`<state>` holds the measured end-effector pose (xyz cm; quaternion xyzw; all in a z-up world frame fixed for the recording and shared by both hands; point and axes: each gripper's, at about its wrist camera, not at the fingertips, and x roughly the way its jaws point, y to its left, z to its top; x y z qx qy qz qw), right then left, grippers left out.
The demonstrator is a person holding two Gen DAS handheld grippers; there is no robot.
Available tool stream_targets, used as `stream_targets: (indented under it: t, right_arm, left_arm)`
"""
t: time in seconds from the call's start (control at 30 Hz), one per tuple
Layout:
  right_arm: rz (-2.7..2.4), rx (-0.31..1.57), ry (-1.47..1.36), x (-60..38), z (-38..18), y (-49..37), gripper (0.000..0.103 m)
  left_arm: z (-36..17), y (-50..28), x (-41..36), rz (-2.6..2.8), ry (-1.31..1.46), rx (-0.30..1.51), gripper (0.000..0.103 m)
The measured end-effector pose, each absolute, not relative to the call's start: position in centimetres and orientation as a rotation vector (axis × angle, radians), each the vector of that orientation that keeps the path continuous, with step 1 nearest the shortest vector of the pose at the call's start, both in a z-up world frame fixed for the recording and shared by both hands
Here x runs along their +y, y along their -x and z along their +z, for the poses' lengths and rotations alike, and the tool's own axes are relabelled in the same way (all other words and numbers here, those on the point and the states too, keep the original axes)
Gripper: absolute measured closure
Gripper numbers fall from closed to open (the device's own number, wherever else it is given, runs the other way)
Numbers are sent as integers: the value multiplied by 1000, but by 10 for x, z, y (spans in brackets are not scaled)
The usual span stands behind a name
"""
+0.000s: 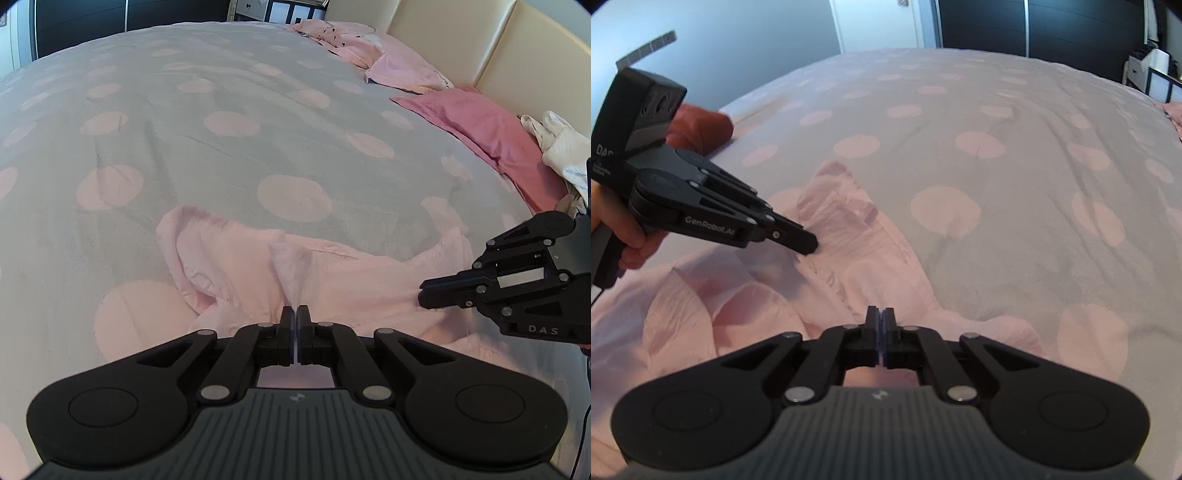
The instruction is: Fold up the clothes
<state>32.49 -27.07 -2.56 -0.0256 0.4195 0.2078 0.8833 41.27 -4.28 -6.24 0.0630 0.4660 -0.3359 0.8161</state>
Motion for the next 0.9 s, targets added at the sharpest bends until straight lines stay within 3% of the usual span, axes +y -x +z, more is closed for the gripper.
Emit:
stream_targets:
  t: [0.13,0.2,0.47,0.53,0.57,0.6,0.87,0.9]
  right_arm:
    - [422,845,36,-268,-23,-334,92]
    - [424,810,7,-267,-20,-339,82]
    - [427,813,105,-240,-40,-365,74]
    - [423,817,161,-234,-48,-364,75]
    - [425,799,190,-232,-50,-361,80]
    - [425,789,217,-230,-51,-360,101]
    - [357,721,235,-233,-35,-361,102]
    - [345,716,238,-233,-33,-363,102]
  left_arm:
    - [-67,-417,-43,-698,-84,992,103]
    - [-69,-419,-42,-691,-68,995,103]
    - [-74,-425,-41,-670,-31,1003,103]
    - [-75,-425,-41,-666,-31,1003,103]
    - [-75,-425,-41,-667,-32,1002,103]
    - [-75,-425,-41,-667,-34,1000,103]
    - [-64,-428,-45,-653,-16,929,103]
    - [-62,-430,-46,-641,-9,921,99]
